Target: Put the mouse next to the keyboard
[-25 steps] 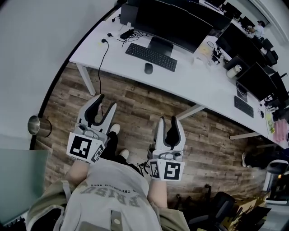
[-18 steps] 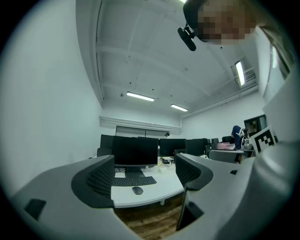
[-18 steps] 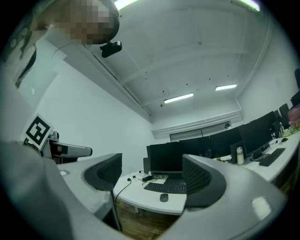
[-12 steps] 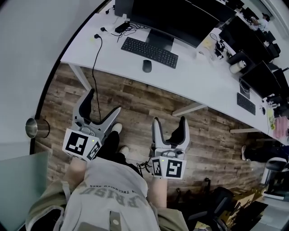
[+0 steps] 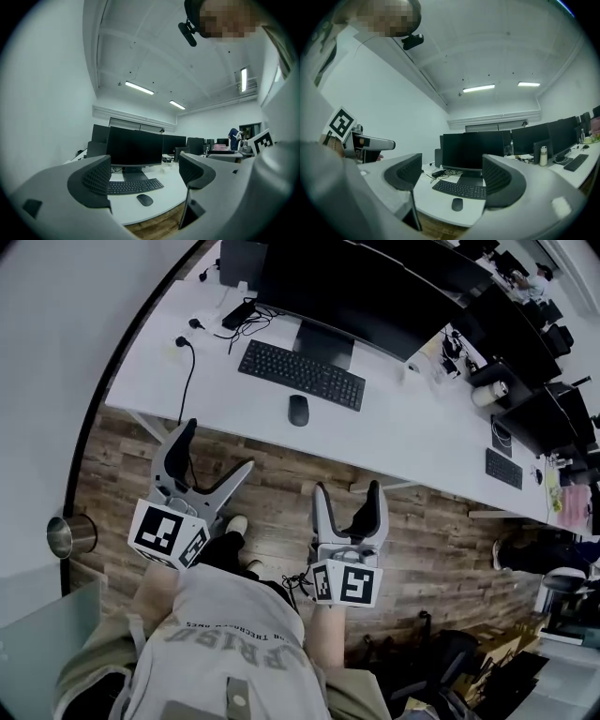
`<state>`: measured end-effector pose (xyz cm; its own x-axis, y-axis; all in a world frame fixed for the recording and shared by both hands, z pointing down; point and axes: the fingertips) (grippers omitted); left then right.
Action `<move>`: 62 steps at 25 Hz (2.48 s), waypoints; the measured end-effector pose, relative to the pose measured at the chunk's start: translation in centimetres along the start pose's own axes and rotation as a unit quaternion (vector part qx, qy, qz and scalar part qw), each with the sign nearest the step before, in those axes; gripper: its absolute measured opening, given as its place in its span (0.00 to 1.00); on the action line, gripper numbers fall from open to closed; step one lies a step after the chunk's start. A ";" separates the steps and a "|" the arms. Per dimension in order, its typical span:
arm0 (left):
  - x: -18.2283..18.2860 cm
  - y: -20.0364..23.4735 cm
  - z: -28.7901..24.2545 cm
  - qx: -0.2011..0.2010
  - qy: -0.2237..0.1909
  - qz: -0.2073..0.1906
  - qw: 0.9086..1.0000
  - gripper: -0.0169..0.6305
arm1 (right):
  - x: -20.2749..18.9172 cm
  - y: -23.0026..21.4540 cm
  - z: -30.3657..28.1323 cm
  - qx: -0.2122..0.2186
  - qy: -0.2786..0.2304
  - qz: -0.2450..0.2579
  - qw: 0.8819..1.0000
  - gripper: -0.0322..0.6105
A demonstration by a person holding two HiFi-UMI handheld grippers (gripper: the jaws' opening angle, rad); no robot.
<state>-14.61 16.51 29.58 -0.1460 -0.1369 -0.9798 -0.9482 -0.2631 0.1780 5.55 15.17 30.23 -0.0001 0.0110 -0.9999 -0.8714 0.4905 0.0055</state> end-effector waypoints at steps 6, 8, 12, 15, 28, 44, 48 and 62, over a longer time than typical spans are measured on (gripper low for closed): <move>0.4 3.2 -3.5 -0.018 0.006 0.014 1.000 0.70 | -0.2 0.2 -4.6 -0.008 0.014 0.008 1.000 0.66; 0.1 3.8 -4.3 -0.019 0.009 0.019 1.000 0.70 | -0.5 0.2 -5.7 -0.006 0.020 0.008 1.000 0.66; -0.6 4.2 -6.0 -0.018 0.022 0.025 0.999 0.70 | -1.3 -0.6 -7.7 0.001 0.035 0.005 0.999 0.66; -1.6 4.9 -7.4 -0.003 0.029 0.032 0.999 0.70 | -2.3 -1.4 -9.8 0.015 0.041 -0.002 0.999 0.66; -3.0 5.8 -16.2 0.094 0.037 0.024 0.995 0.70 | -7.0 -4.8 -20.0 0.146 0.066 -0.034 0.987 0.66; -6.1 11.2 -20.2 0.122 0.104 0.039 0.986 0.70 | -20.5 -3.1 -27.1 0.157 0.217 -0.056 0.962 0.66; -6.6 12.7 -21.8 0.086 0.121 0.039 0.988 0.70 | -24.8 -2.4 -27.7 0.126 0.267 -0.052 0.954 0.66; -9.9 14.3 -25.4 -0.034 0.166 0.047 0.984 0.70 | -35.3 -2.2 -26.3 0.023 0.392 -0.030 0.919 0.66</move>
<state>-19.52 -10.17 44.18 -0.1212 -0.4651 -0.8769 -0.9119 -0.2967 0.2834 -5.46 -9.21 65.23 -0.3223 -0.6398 -0.6977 -0.8601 0.5058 -0.0664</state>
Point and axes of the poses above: the fingertips, and each gripper's own axes: z backward along the fingers, y to its left, x out of its top, and after that the axes turned 3 degrees about z, right-handed
